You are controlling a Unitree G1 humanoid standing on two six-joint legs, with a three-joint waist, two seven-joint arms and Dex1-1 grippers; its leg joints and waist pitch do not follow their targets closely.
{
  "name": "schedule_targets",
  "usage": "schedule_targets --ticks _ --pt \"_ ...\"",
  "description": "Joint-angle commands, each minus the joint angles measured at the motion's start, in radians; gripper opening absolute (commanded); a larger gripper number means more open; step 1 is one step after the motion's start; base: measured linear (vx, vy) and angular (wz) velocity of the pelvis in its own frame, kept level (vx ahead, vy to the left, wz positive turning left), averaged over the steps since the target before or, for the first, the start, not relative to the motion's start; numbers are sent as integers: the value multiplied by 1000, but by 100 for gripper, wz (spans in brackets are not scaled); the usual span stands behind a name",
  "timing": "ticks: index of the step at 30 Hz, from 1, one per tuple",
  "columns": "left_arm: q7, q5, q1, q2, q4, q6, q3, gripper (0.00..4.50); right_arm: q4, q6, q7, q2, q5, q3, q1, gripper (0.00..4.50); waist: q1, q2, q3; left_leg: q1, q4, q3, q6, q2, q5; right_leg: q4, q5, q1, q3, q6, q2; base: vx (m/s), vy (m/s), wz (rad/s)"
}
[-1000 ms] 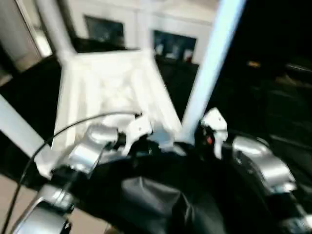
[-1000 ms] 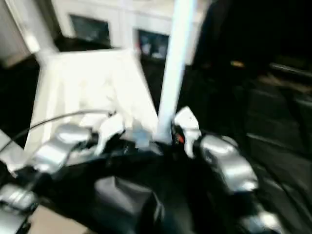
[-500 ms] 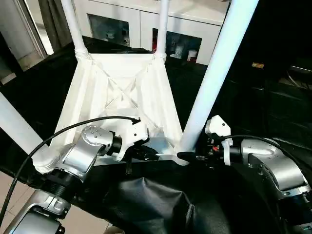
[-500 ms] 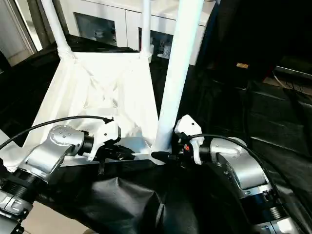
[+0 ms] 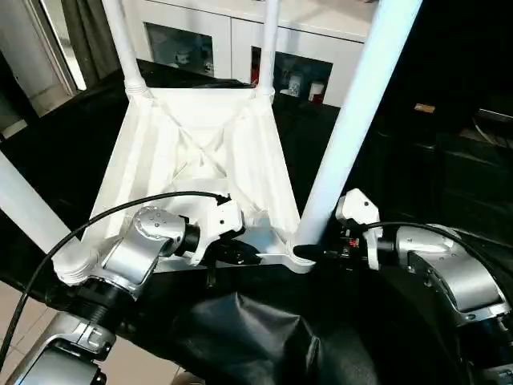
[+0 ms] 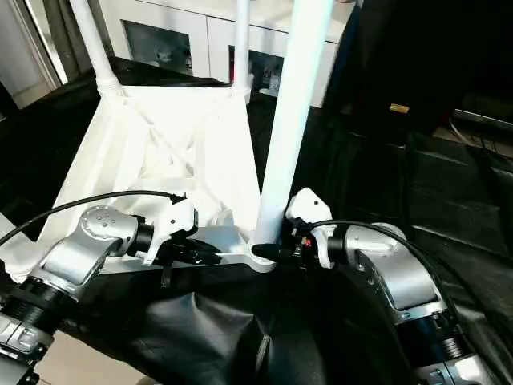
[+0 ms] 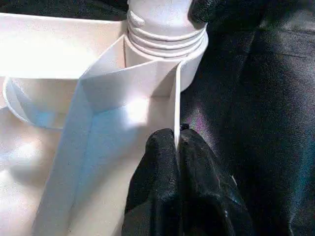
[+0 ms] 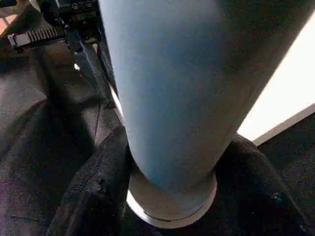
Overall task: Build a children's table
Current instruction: Rotate leg to tighten
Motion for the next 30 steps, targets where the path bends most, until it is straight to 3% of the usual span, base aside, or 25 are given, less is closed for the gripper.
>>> schedule_targets --ticks 1,7,9,10,11,12,13,14,15,16,21,24,27,30 --pt "12 -36 3 -15 -34 2 18 0 8 9 27 -3 -5 49 23 209 0 -12 -65 13 -60 -15 51 39 -192 -62 -243 50 44 -196 -54 0 0 0" --pt "35 -29 2 -19 -25 3 25 0 12 12 5 17 -3 45 43 206 1 -13 -69 12 -57 -14 59 38 -172 -57 -210 51 44 -205 -53 0 0 0" --pt "52 -24 -2 -25 -17 6 28 0 17 13 -13 29 -3 39 46 206 0 -13 -67 14 -59 -15 52 38 -192 -62 -244 50 43 -199 -53 0 0 0" --pt "165 9 -32 -62 40 19 48 0 78 -1 -142 96 -30 3 41 206 -2 -16 -68 13 -58 -14 50 38 -197 -62 -255 48 44 -197 -54 0 0 0" --pt "213 23 -46 -78 65 22 56 0 108 -7 -201 126 -42 -13 36 206 -3 -14 -64 16 -61 -13 42 38 -215 -69 -285 43 44 -193 -54 0 0 0" --pt "281 38 -68 -104 102 28 67 0 149 -9 -296 175 -50 -45 24 206 -6 -15 -61 18 -62 -15 17 34 -256 -79 -373 43 41 -173 -55 0 0 0" --pt "293 41 -71 -109 108 29 68 0 156 -9 -312 183 -51 -50 22 205 -10 -16 -63 23 -65 -19 -3 34 -279 -85 -428 40 39 -153 -57 -53 -3 -1" --pt "348 51 -90 -133 139 39 77 0 189 -8 -393 226 -55 -79 11 205 -17 -18 -61 16 -68 -23 -14 32 -295 -87 -463 43 37 -134 -57 -62 6 -5" --pt "455 62 -128 -187 195 78 95 0 241 7 -545 310 -59 -126 -15 204 -20 -13 -62 16 -69 -25 -19 32 -303 -88 -479 42 37 -128 -59 -62 6 -5" --pt "485 64 -138 -201 210 87 100 0 251 10 -574 328 -64 -130 -22 204 -23 -15 -62 20 -68 -27 -29 31 -320 -95 -511 38 34 -112 -57 -60 11 -6" --pt "630 83 -212 -304 320 105 109 0 324 13 -738 459 -102 -129 -76 204 -27 -10 -61 23 -68 -28 -21 26 -345 -106 -536 34 32 -90 -57 -20 3 -1" --pt "646 86 -240 -337 364 84 107 0 332 -22 -728 480 -121 -105 -95 204 -26 -11 -62 22 -69 -28 -10 27 -341 -108 -508 35 32 -82 -55 0 0 0" --pt "623 91 -243 -331 365 66 96 0 320 -38 -707 483 -99 -122 -92 204 -23 -11 -63 20 -72 -28 -2 29 -331 -102 -464 39 34 -95 -55 0 0 0" --pt "599 102 -239 -314 361 48 79 0 299 -61 -656 467 -89 -109 -90 271 -21 -11 -64 18 -72 -26 5 29 -325 -99 -432 41 35 -109 -55 0 0 0"
